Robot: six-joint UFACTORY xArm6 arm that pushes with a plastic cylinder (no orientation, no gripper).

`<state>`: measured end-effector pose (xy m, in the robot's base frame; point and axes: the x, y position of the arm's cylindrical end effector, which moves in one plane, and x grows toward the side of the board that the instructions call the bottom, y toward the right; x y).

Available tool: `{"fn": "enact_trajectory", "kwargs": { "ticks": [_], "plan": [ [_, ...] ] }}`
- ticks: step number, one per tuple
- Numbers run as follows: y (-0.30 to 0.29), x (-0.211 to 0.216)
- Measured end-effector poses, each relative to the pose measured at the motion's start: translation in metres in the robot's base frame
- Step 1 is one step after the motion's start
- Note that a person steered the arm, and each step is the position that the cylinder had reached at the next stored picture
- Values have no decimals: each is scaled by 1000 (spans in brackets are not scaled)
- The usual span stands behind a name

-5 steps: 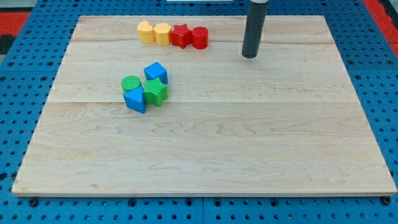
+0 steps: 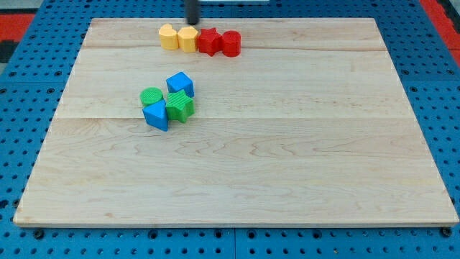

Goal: Move the red blocks and the yellow hexagon away from each other

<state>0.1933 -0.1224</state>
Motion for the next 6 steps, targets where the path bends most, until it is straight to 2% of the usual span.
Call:
{"fn": "enact_trajectory", "kwargs": {
  "ticks": [1,3,4,6],
  "plan": [
    [-54,9],
    [31,15],
    [47,27],
    [153,95]
  ]
}}
